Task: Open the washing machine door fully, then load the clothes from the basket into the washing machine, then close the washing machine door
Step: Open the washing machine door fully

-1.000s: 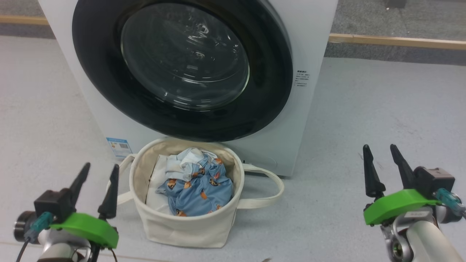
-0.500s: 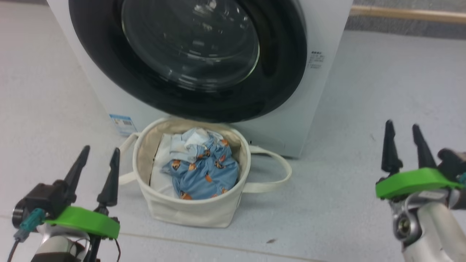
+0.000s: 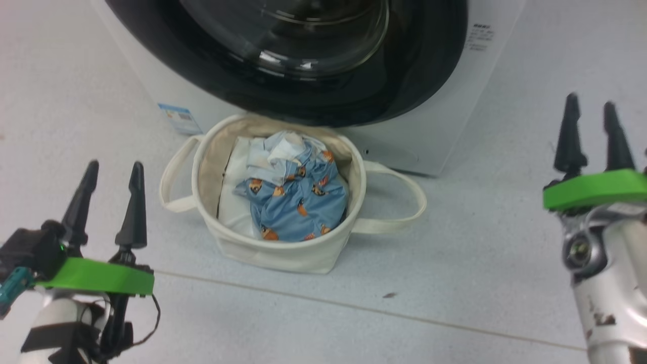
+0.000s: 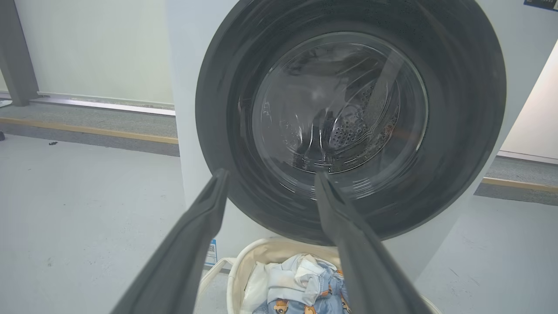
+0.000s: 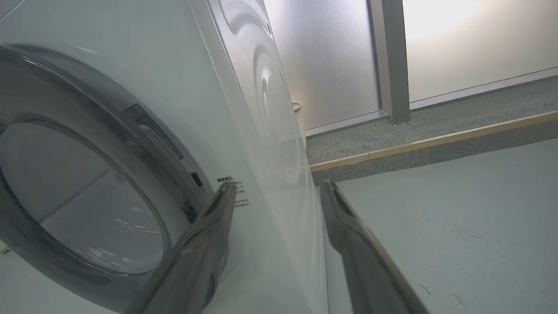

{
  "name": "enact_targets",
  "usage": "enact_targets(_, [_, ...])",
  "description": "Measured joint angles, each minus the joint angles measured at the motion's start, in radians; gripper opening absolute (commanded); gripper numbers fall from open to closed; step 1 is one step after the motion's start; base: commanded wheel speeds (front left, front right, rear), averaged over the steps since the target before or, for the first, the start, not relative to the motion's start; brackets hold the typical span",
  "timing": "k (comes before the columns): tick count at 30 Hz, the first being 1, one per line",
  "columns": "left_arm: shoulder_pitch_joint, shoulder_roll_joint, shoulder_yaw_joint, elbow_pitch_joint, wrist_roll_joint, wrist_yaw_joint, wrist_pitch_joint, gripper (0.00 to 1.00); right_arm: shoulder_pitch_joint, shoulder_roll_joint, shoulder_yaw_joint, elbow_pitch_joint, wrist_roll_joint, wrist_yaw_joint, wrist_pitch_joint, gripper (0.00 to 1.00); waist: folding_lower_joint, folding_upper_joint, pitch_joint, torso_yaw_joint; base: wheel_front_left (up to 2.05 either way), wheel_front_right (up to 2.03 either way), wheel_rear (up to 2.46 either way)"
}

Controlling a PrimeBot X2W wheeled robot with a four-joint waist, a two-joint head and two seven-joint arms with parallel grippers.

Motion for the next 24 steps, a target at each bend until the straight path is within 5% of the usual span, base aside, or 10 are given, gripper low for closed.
enact_targets(6, [-0.019,-0.034,0.047,-0.045,0.086,-0.063,-0.006,1.0,-0.108,-0.019,-0.001,0.031,0.117,0.0,0.0,1.0,0.0001,0.0,0.076,0.016,0.0,0.0,0.0])
enact_targets(8, [-0.023,-0.047,0.063,-0.052,0.109,-0.074,-0.006,1.0,-0.137,-0.019,0.003,0.043,0.196,0.0,0.0,0.09,0.0001,0.0,0.097,0.019,0.0,0.0,0.0])
enact_targets(9, [-0.029,-0.054,0.069,-0.051,0.11,-0.077,-0.006,1.0,-0.152,-0.02,0.012,0.05,0.237,0.0,0.001,0.0,0.0001,0.0,0.108,0.021,0.0,0.0,0.0])
enact_targets(15, [-0.063,-0.081,0.099,-0.009,0.174,-0.075,-0.006,1.0,-0.215,-0.027,0.048,0.065,0.495,0.0,0.092,0.0,0.0,0.0,0.145,0.03,0.0,0.0,0.0])
enact_targets(24, [-0.08,-0.105,0.134,0.017,0.198,-0.086,-0.006,1.0,-0.296,-0.06,0.092,0.056,0.706,0.0,0.22,0.0,-0.0001,0.0,0.165,0.037,0.0,0.0,0.0])
